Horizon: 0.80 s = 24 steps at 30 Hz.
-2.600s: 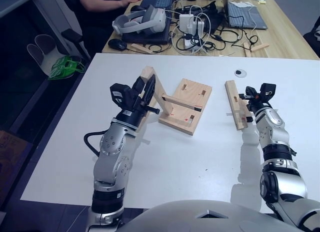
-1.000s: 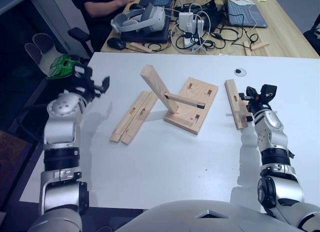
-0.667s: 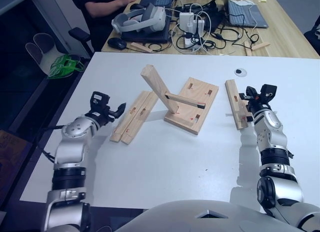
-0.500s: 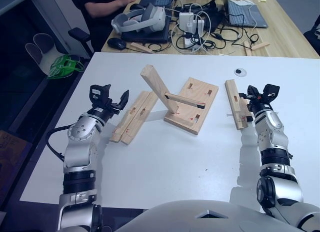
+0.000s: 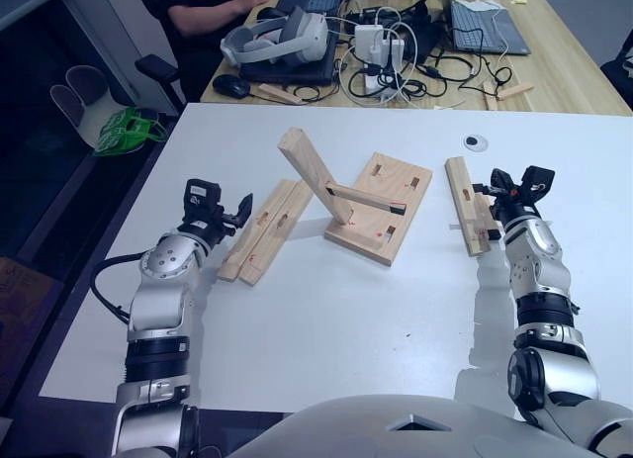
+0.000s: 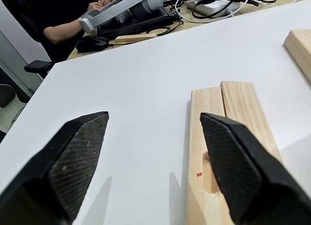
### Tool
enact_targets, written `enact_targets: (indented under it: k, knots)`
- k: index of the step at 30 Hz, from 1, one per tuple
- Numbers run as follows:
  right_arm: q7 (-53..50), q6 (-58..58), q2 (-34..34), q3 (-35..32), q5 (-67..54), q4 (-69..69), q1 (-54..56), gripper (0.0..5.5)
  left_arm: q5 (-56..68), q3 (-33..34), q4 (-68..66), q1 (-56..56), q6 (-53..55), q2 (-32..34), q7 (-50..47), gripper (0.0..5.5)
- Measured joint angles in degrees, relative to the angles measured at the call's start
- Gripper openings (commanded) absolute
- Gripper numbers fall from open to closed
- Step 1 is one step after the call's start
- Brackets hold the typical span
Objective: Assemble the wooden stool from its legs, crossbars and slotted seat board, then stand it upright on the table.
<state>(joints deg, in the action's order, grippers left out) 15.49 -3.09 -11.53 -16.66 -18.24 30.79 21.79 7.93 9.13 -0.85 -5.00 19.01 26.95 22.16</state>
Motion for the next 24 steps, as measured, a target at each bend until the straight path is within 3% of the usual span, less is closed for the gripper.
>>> enact_targets:
  k: [14,24]
  knots:
    - [-1.3,-0.4,0.5,-0.2,-0.1,-1.4,0.0,0.00,1.1,-1.7,-1.1,0.2,1.8,4.7,10.8,3.48]
    - [-3.9,-2.8,3.3,-0.4,-1.7,-10.5,-3.8,0.00,-7.2,-7.3,-5.3,0.5,0.7,12.2,13.0,3.48]
